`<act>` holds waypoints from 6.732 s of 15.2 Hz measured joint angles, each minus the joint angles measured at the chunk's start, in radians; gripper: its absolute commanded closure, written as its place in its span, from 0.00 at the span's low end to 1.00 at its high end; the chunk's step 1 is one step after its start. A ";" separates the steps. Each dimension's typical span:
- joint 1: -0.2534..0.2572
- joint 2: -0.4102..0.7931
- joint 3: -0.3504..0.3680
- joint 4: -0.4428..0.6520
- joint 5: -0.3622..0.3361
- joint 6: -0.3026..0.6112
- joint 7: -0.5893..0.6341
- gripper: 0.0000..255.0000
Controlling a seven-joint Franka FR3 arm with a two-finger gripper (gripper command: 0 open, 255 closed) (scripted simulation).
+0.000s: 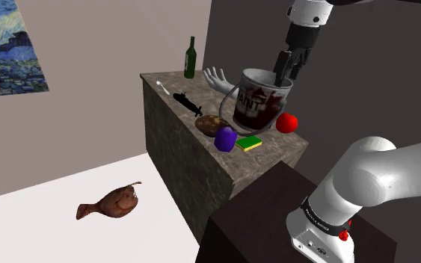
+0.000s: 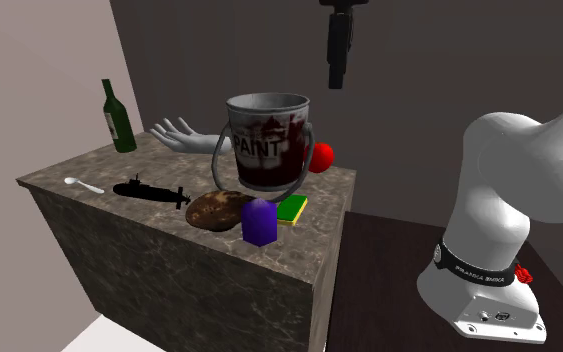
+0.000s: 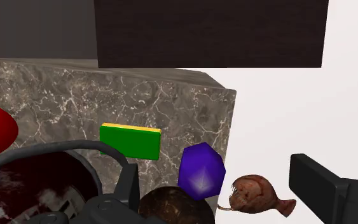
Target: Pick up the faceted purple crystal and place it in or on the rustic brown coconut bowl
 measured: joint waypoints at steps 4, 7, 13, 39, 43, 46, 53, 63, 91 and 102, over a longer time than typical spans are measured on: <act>-0.013 -0.045 0.028 -0.103 0.006 0.095 0.073 0.00; -0.025 -0.098 0.084 -0.236 0.022 0.226 0.188 0.00; -0.053 -0.107 0.235 -0.451 0.055 0.529 0.452 0.00; -1.011 0.338 1.277 -0.517 -0.287 1.424 1.408 0.00; -1.011 0.338 1.277 -0.517 -0.287 1.424 1.408 1.00; -1.011 0.338 1.277 -0.517 -0.287 1.424 1.408 1.00; -0.959 0.384 1.186 -0.513 -0.293 1.406 1.357 0.00; -0.377 0.838 0.195 0.019 0.060 0.553 -0.139 0.00; -0.383 0.849 0.191 0.000 0.060 0.559 -0.172 1.00; -0.385 0.754 0.189 0.056 0.083 0.410 -0.195 1.00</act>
